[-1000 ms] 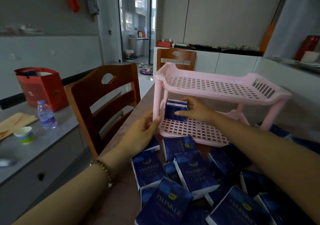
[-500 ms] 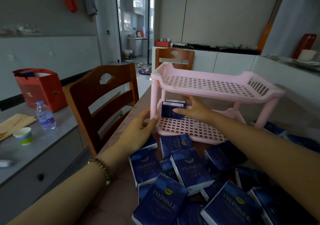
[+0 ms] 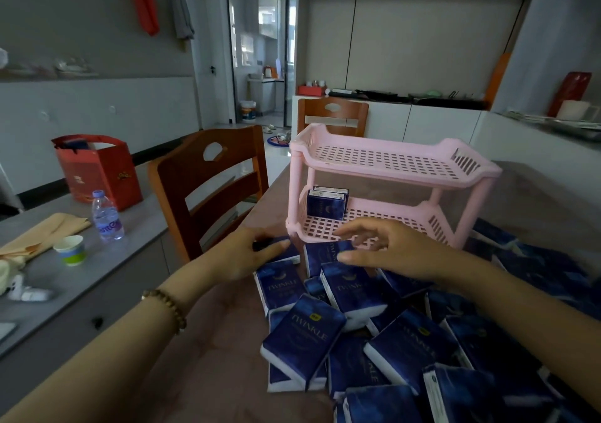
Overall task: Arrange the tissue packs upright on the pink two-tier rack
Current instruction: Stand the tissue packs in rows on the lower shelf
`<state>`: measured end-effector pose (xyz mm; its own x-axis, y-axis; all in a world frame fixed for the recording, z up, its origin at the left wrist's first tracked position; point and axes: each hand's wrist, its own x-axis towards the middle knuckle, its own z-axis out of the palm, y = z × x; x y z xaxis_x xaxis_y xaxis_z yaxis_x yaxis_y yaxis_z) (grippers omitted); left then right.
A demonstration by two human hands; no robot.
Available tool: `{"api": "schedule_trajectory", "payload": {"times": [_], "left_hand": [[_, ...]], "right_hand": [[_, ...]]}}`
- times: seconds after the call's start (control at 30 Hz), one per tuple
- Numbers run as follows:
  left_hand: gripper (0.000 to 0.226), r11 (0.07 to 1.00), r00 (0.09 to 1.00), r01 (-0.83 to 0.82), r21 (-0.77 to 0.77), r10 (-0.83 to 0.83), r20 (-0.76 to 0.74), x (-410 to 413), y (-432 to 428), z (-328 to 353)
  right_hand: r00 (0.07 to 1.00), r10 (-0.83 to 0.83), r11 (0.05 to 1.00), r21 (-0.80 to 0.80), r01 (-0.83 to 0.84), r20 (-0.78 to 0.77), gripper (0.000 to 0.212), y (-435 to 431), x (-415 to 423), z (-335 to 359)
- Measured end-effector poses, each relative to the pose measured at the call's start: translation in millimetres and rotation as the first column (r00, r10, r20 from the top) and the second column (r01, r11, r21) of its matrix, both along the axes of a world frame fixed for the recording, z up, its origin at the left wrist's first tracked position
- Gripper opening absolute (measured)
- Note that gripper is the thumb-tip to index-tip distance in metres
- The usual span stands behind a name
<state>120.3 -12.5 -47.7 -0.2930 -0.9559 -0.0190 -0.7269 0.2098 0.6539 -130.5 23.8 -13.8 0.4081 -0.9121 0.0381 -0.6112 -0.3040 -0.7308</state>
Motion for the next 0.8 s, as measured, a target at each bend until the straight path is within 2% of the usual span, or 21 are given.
{"api": "schedule_trajectory", "payload": {"times": [0.1,0.17,0.27,0.4,0.57,0.7,0.73,0.8], "left_hand": [[0.034,0.995,0.999,-0.036,-0.091,0.037,0.004,-0.8,4.3,-8.6],[0.035,0.994,0.996,-0.055,-0.093,0.048,-0.075,-0.5,4.1,-13.5],[0.038,0.993,0.978,-0.052,-0.107,0.029,-0.208,-0.8,6.2,-15.0],[0.036,0.955,0.953,-0.127,-0.268,0.043,-0.299,-3.1,12.3,-11.6],[0.012,0.92,0.891,-0.163,-0.357,-0.018,-0.454,-9.1,22.2,0.1],[0.012,0.941,0.781,-0.166,-0.295,-0.057,-0.621,-18.7,32.4,9.7],[0.016,0.954,0.762,-0.141,-0.264,-0.066,-0.645,-22.0,35.7,11.8],[0.024,0.983,0.732,-0.041,-0.178,-0.091,-0.675,-30.7,42.1,12.6]], "right_hand": [[0.992,0.027,0.999,0.038,-0.022,-0.122,0.066,5.1,-4.5,-5.5],[0.975,0.069,0.994,0.095,-0.05,-0.21,0.069,5.3,-7.2,-6.1],[0.972,0.124,0.979,0.187,-0.086,-0.202,0.055,7.1,-8.0,-5.8],[0.99,0.131,0.957,0.266,-0.112,-0.056,0.043,8.0,-8.8,-9.5],[0.979,-0.017,0.985,0.173,-0.019,0.204,0.025,2.5,-6.8,-12.0],[0.826,-0.112,0.984,0.178,0.015,0.552,0.028,0.9,-1.8,-7.2],[0.789,-0.112,0.986,0.164,0.015,0.603,0.029,1.6,-0.2,-6.4],[0.772,-0.092,0.993,0.111,0.029,0.629,0.031,3.1,3.8,-7.9]]}}
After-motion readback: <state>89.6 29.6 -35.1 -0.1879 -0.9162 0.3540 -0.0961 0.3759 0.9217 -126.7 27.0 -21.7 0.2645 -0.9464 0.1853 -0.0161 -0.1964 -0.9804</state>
